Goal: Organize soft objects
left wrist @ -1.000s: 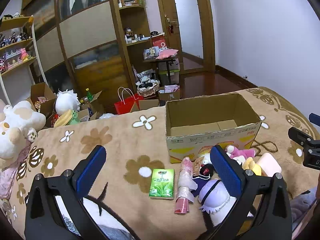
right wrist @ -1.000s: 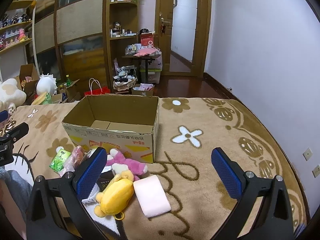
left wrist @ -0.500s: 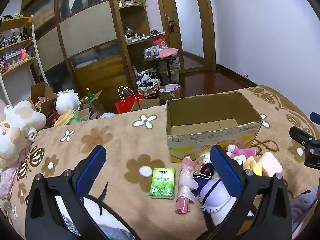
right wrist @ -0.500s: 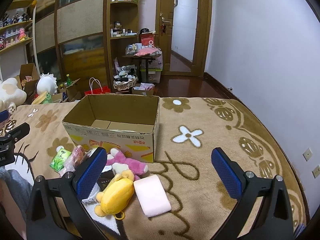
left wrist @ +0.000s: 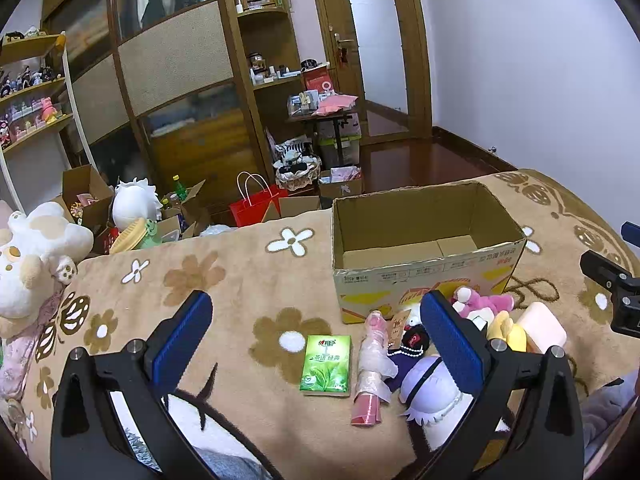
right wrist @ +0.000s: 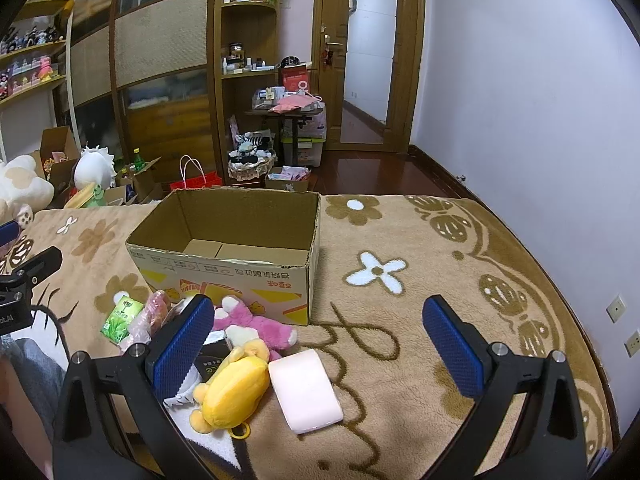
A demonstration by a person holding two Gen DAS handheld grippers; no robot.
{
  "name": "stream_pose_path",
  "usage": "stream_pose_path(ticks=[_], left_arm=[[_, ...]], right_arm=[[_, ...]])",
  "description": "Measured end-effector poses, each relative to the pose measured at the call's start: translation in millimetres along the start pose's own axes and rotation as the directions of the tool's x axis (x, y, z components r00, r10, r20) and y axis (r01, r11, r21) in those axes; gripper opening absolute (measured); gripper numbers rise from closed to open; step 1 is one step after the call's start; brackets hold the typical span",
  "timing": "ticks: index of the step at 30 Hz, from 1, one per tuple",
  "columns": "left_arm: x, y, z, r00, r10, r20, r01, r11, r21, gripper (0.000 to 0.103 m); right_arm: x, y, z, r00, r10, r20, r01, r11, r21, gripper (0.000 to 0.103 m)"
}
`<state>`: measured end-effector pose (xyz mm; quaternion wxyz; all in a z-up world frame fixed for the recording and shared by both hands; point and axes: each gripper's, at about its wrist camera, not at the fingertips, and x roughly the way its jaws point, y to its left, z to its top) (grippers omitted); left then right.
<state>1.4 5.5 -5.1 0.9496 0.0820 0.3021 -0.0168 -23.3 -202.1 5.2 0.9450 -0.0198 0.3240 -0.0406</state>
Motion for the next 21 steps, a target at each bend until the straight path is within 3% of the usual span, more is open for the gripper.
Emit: stream_pose_path(ticks=[21], left_arm=[[-0.1, 0.0, -1.3, 1.0, 0.002, -0.004, -0.002, 1.0, 0.003, 0.103]], right_arm=[[0.3, 0.0, -0.3, 1.0, 0.0, -0.001, 0.0, 1.0, 0.001, 0.103]])
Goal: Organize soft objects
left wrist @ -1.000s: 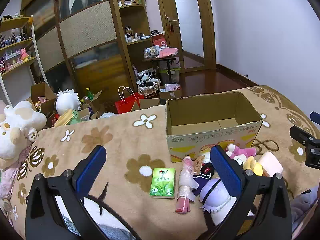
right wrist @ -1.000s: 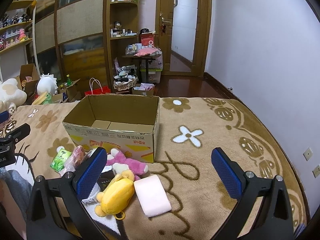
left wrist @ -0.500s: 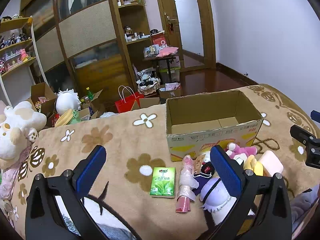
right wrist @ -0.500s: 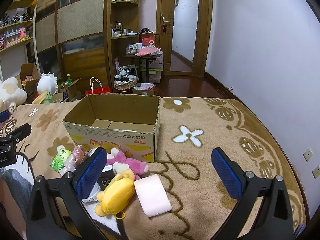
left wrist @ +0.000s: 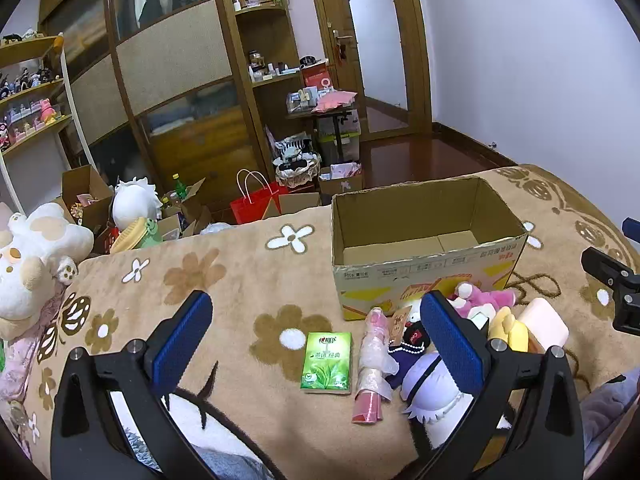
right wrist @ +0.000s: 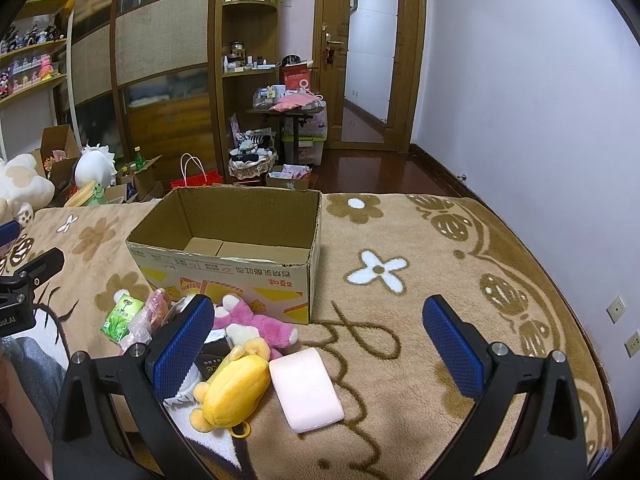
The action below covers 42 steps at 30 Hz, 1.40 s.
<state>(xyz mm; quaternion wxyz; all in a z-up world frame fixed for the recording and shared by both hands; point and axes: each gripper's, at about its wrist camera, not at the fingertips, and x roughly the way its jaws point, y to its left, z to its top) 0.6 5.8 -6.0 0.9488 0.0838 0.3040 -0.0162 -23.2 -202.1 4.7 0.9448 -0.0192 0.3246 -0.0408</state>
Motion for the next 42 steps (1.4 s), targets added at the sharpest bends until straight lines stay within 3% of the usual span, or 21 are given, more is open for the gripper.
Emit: stream_pose_path(ticks=[11, 14, 21, 25, 33, 42], left_arm=[[0, 0, -1, 1.0, 0.002, -0.003, -0.002, 1.0, 0.004, 0.103], [1, 2, -4, 1.0, 0.031, -0.004, -0.031, 0.999, 0.018, 0.103], [19, 13, -4, 0.998, 0.014, -0.067, -0.011, 0.999, 0.045, 0.103], [39, 26, -6, 0.989, -0.006, -0.147, 0.007, 1.0, 0.011, 0.103], [103, 39, -22, 0.936, 0.011, -0.351, -0.017, 1.0, -0.013, 0.103], [171, 22, -26, 0.855, -0.005, -0.519, -0.011, 1.0, -0.027, 0.103]], right_arm=[[0, 0, 0, 1.0, -0.001, -0.003, 0.001, 1.0, 0.0, 0.103], [2, 0, -2, 1.0, 0.002, -0.013, -0.002, 1.0, 0.005, 0.103], [10, 2, -6, 0.999, 0.017, -0.039, -0.017, 1.0, 0.009, 0.103], [21, 2, -2, 0.997, 0.026, -0.072, -0.025, 1.0, 0.008, 0.103], [50, -4, -8, 0.983, 0.059, -0.173, -0.051, 0.997, 0.052, 0.103], [94, -12, -22, 0.946, 0.085, -0.312, -0.061, 0.994, 0.088, 0.102]])
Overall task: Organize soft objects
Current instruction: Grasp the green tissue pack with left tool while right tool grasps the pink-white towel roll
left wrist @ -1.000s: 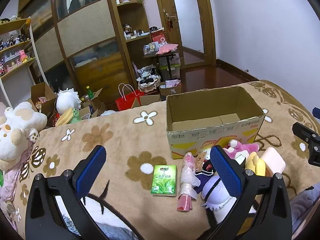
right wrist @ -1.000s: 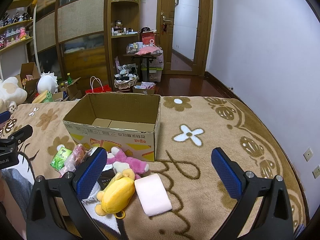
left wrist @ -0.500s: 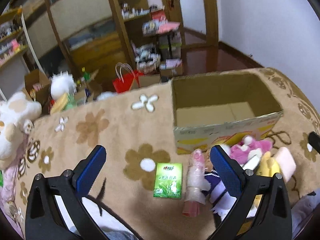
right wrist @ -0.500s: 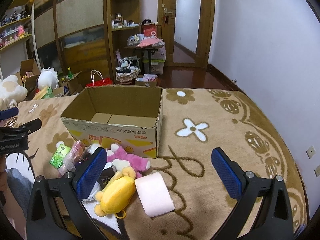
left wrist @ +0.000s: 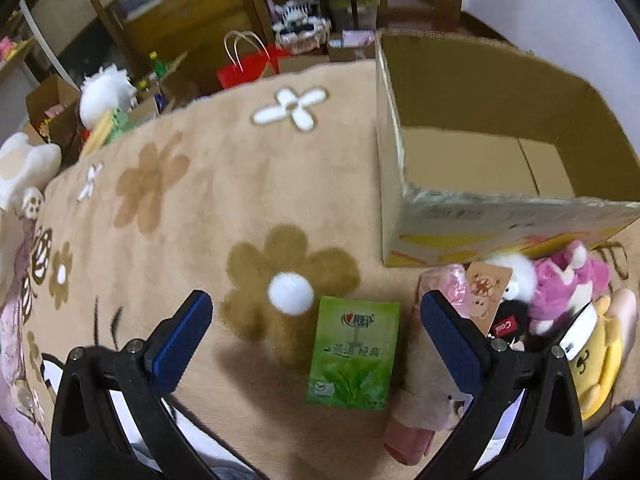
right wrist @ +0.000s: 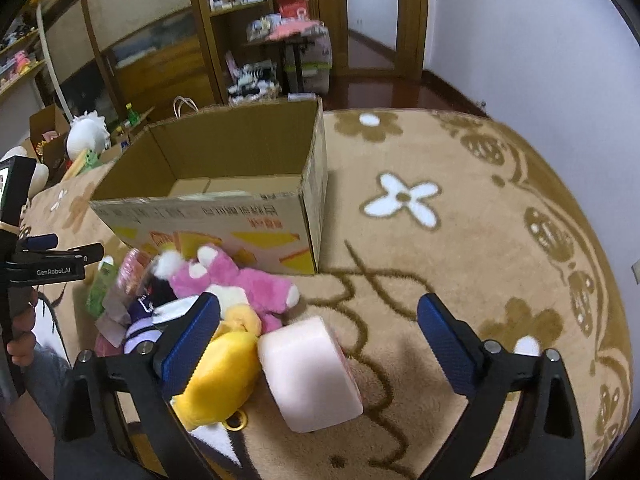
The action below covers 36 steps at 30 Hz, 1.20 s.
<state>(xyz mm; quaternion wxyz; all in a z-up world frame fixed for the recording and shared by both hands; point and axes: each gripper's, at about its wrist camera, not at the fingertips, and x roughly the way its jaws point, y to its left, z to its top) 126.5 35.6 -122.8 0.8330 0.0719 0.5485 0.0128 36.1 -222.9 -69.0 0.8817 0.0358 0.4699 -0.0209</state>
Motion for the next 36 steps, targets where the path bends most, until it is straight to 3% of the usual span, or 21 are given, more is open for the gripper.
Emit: stream_pose_path(ticks=[4, 11, 16, 18, 21, 22, 28, 36], left_arm=[[12, -4, 1, 0.999, -0.005, -0.046, 0.006, 1.0, 0.006, 0.103], [31, -6, -1, 0.991, -0.024, -0.132, 0.024, 1.0, -0.002, 0.103], [43, -9, -1, 0.985, -0.045, -0.167, 0.045, 0.999, -0.005, 0.103], [48, -9, -2, 0.983, -0.053, -0.178, 0.052, 0.999, -0.01, 0.101], [55, -10, -2, 0.977, -0.075, -0.199, 0.074, 0.997, -0.012, 0.082], [57, -9, -3, 0.973, -0.091, -0.213, 0.089, 0.996, -0.017, 0.077], [57, -10, 0, 0.964, -0.149, -0.221, 0.142, 0.989, -0.049, 0.052], [37, -9, 5, 0.979, -0.141, -0.15, 0.135, 0.99, -0.049, 0.052]], right_arm=[[19, -5, -1, 0.998, -0.006, -0.065, 0.006, 1.0, 0.01, 0.093], [43, -6, -7, 0.984, 0.029, -0.176, -0.026, 0.999, 0.02, 0.087], [53, -7, -8, 0.98, 0.028, -0.199, -0.024, 0.999, 0.022, 0.086], [56, -10, -8, 0.976, 0.052, -0.211, -0.043, 0.998, 0.044, 0.081], [64, -15, -6, 0.965, 0.12, -0.233, -0.101, 0.991, 0.092, 0.062], [66, -16, -5, 0.96, 0.15, -0.238, -0.127, 0.986, 0.11, 0.048], [68, -11, -2, 0.963, 0.145, -0.227, -0.132, 0.988, 0.075, 0.032], [44, -5, -5, 0.98, 0.118, -0.162, -0.112, 0.993, 0.048, 0.024]])
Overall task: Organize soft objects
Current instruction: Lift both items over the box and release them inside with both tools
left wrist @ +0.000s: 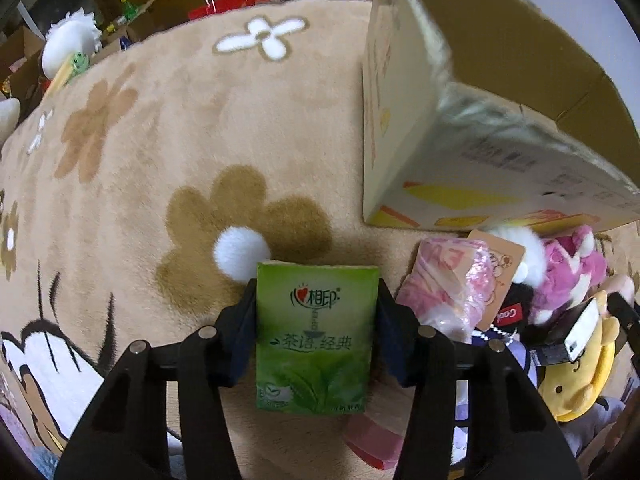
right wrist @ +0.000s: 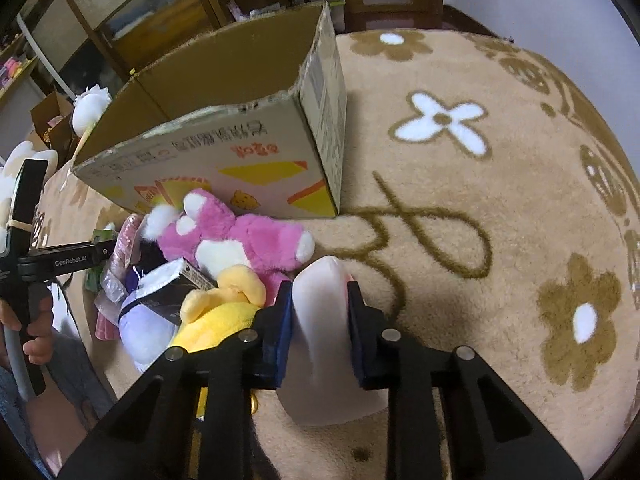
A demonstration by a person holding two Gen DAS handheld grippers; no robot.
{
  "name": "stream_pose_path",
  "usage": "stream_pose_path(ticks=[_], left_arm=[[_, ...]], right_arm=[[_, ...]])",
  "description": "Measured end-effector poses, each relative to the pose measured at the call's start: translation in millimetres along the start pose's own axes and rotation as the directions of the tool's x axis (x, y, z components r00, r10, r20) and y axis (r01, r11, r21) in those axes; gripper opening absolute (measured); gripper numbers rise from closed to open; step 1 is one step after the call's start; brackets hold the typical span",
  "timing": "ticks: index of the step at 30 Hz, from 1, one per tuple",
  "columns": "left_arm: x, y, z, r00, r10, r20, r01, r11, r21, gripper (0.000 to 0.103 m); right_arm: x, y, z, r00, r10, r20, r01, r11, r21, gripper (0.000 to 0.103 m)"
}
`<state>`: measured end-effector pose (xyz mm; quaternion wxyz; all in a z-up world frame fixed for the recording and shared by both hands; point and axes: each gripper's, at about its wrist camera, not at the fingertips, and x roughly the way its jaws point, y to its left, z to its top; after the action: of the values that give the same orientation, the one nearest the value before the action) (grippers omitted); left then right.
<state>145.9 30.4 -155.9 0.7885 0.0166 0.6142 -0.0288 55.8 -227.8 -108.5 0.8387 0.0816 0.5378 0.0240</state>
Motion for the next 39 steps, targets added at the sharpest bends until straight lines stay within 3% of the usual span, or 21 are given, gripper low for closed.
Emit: stream_pose_path(ticks=[6, 11, 17, 24, 29, 39], left_arm=[[-32, -4, -3, 0.995, 0.016, 0.096, -0.018, 1.0, 0.012, 0.052], [-68, -5, -5, 0.978, 0.017, 0.207, -0.022, 1.0, 0.022, 0.052], [-114, -3, -25, 0.927, 0.021, 0.374, -0.047, 0.997, 0.059, 0.052], [-165, -18, -22, 0.835, 0.027, 0.55, -0.089, 0.992, 0.087, 0.052], [-190, -24, -10, 0.776, 0.029, 0.63, -0.105, 0.991, 0.085, 0.052], [-188, -43, 19, 0.744, 0.014, 0.669, -0.108, 0.989, 0.099, 0.052]], right_arm=[[-28, 3, 5, 0.993, -0.002, 0.119, 0.003, 1.0, -0.008, 0.022], [-59, 11, 8, 0.972, 0.012, 0.235, -0.006, 1.0, -0.027, 0.022], [-94, 24, 12, 0.933, 0.026, 0.358, -0.005, 0.998, -0.06, 0.022], [-123, 41, 29, 0.881, 0.05, 0.47, -0.008, 0.996, -0.091, 0.022], [-127, 53, 44, 0.86, 0.068, 0.506, -0.008, 0.993, -0.119, 0.022], [-111, 68, 71, 0.845, 0.078, 0.529, -0.002, 0.99, -0.142, 0.022]])
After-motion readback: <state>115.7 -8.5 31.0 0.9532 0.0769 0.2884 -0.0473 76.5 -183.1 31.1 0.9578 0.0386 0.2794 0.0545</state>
